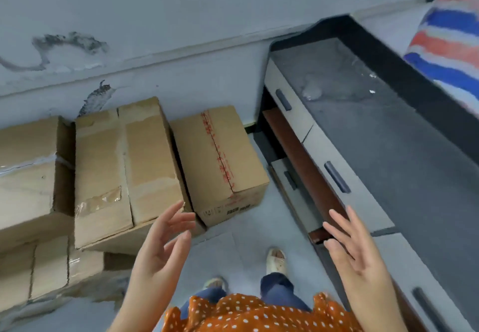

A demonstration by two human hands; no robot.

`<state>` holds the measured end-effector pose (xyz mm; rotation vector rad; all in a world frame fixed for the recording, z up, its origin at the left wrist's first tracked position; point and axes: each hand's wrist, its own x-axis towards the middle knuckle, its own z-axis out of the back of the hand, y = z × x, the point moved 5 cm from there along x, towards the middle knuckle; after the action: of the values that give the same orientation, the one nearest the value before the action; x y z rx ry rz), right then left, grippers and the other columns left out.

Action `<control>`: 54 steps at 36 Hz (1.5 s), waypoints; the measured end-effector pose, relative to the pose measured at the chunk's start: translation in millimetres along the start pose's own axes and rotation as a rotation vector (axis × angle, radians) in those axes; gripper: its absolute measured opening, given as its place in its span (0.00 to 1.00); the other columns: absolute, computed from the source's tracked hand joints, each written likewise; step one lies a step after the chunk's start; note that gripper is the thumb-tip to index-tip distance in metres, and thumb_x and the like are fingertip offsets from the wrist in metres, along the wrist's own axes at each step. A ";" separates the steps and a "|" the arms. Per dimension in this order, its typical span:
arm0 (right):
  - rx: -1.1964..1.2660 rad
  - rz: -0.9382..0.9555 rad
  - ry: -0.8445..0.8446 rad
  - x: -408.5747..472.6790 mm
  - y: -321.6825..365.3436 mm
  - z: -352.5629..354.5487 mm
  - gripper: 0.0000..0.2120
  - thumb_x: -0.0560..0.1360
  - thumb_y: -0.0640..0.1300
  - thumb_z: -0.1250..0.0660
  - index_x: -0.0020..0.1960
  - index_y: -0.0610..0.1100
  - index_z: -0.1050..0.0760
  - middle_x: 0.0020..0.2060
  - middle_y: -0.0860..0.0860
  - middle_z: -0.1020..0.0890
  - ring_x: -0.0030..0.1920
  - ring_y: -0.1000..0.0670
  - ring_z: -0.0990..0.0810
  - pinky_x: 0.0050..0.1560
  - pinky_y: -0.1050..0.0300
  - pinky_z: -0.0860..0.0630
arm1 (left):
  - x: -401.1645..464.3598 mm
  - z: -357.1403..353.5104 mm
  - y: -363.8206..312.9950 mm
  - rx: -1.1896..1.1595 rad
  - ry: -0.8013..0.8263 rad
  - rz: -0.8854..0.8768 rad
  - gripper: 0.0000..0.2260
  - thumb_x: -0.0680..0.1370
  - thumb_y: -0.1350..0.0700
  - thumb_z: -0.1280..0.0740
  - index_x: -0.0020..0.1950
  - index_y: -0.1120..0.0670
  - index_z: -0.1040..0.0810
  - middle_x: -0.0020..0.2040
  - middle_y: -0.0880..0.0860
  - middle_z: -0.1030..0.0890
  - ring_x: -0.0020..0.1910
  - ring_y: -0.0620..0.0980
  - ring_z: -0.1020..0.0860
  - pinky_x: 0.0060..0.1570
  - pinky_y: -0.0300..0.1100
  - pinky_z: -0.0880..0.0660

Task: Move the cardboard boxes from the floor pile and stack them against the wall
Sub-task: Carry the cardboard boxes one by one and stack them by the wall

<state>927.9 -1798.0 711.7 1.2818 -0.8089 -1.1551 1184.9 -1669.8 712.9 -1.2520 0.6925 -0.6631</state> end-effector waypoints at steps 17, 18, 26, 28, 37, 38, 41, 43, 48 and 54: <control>0.232 -0.152 -1.018 -304.5 -42.4 -7.4 0.45 0.55 0.80 0.35 0.63 0.55 0.29 0.58 0.61 0.20 0.58 0.56 0.21 0.49 0.64 0.20 | -41.1 -26.2 -18.7 0.130 0.931 -0.219 0.27 0.65 0.27 0.35 0.62 0.34 0.28 0.57 0.47 0.18 0.56 0.44 0.20 0.56 0.34 0.25; 0.241 -0.141 -1.076 -320.4 -44.5 -7.7 0.45 0.55 0.80 0.35 0.63 0.54 0.28 0.58 0.60 0.20 0.57 0.55 0.20 0.49 0.63 0.20 | -50.4 -32.9 -21.5 0.122 0.964 -0.236 0.25 0.67 0.30 0.35 0.62 0.35 0.28 0.57 0.47 0.18 0.56 0.44 0.20 0.56 0.35 0.26; 0.237 -0.061 -1.418 -454.8 -48.5 -9.4 0.28 0.59 0.78 0.35 0.58 0.71 0.25 0.59 0.57 0.19 0.57 0.53 0.19 0.52 0.57 0.20 | -161.1 -84.2 -21.4 0.105 1.276 -0.290 0.26 0.62 0.24 0.35 0.58 0.29 0.26 0.56 0.45 0.18 0.55 0.44 0.20 0.56 0.44 0.24; 0.231 -0.064 -1.511 -504.1 -51.6 -10.4 0.28 0.60 0.78 0.35 0.58 0.71 0.25 0.59 0.57 0.19 0.58 0.53 0.19 0.53 0.56 0.20 | -205.7 -95.7 -14.8 0.113 1.368 -0.288 0.25 0.62 0.24 0.35 0.56 0.29 0.25 0.54 0.44 0.18 0.53 0.43 0.19 0.55 0.41 0.23; 0.207 -0.188 -1.926 -726.0 -81.3 -49.7 0.29 0.59 0.79 0.36 0.58 0.71 0.25 0.59 0.59 0.20 0.59 0.54 0.20 0.55 0.55 0.22 | -429.4 -124.5 11.1 0.107 1.734 -0.243 0.14 0.71 0.45 0.32 0.56 0.43 0.21 0.53 0.50 0.17 0.50 0.47 0.18 0.55 0.39 0.24; 0.212 -0.199 -1.960 -744.9 -84.1 -54.7 0.29 0.59 0.79 0.36 0.57 0.71 0.25 0.59 0.59 0.20 0.59 0.55 0.20 0.55 0.55 0.22 | -450.0 -126.3 14.5 0.110 1.777 -0.256 0.11 0.75 0.49 0.30 0.57 0.44 0.21 0.53 0.50 0.17 0.51 0.48 0.18 0.55 0.39 0.24; 0.234 -0.229 -2.074 -791.4 -88.9 -67.8 0.31 0.57 0.79 0.35 0.57 0.71 0.25 0.59 0.58 0.20 0.58 0.55 0.20 0.55 0.53 0.22 | -506.5 -130.4 22.9 0.142 1.912 -0.315 0.16 0.76 0.66 0.37 0.61 0.51 0.25 0.52 0.51 0.17 0.51 0.48 0.18 0.55 0.39 0.24; 0.251 -0.249 -2.150 -815.3 -93.4 -75.8 0.33 0.55 0.80 0.34 0.57 0.70 0.24 0.59 0.58 0.20 0.58 0.55 0.20 0.56 0.53 0.23 | -540.0 -133.1 26.2 0.193 1.991 -0.373 0.19 0.76 0.71 0.39 0.61 0.51 0.25 0.51 0.50 0.16 0.50 0.46 0.18 0.53 0.35 0.24; 0.283 -0.321 -2.274 -851.6 -105.7 -86.2 0.36 0.56 0.80 0.36 0.61 0.67 0.27 0.60 0.60 0.21 0.60 0.56 0.21 0.57 0.51 0.25 | -612.1 -144.1 31.9 0.276 2.162 -0.424 0.17 0.77 0.66 0.39 0.60 0.47 0.26 0.52 0.41 0.18 0.49 0.38 0.19 0.48 0.25 0.26; 0.292 -0.379 -2.435 -880.2 -119.8 -74.9 0.14 0.73 0.60 0.35 0.57 0.74 0.28 0.59 0.62 0.20 0.59 0.57 0.21 0.58 0.49 0.26 | -695.5 -169.2 38.0 0.293 2.308 -0.466 0.18 0.77 0.68 0.39 0.59 0.47 0.26 0.52 0.43 0.18 0.49 0.40 0.19 0.48 0.27 0.25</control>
<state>735.6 -927.6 706.6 -0.6359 -2.3884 -2.7265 619.6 -1229.2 718.3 0.2582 1.9426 -2.4719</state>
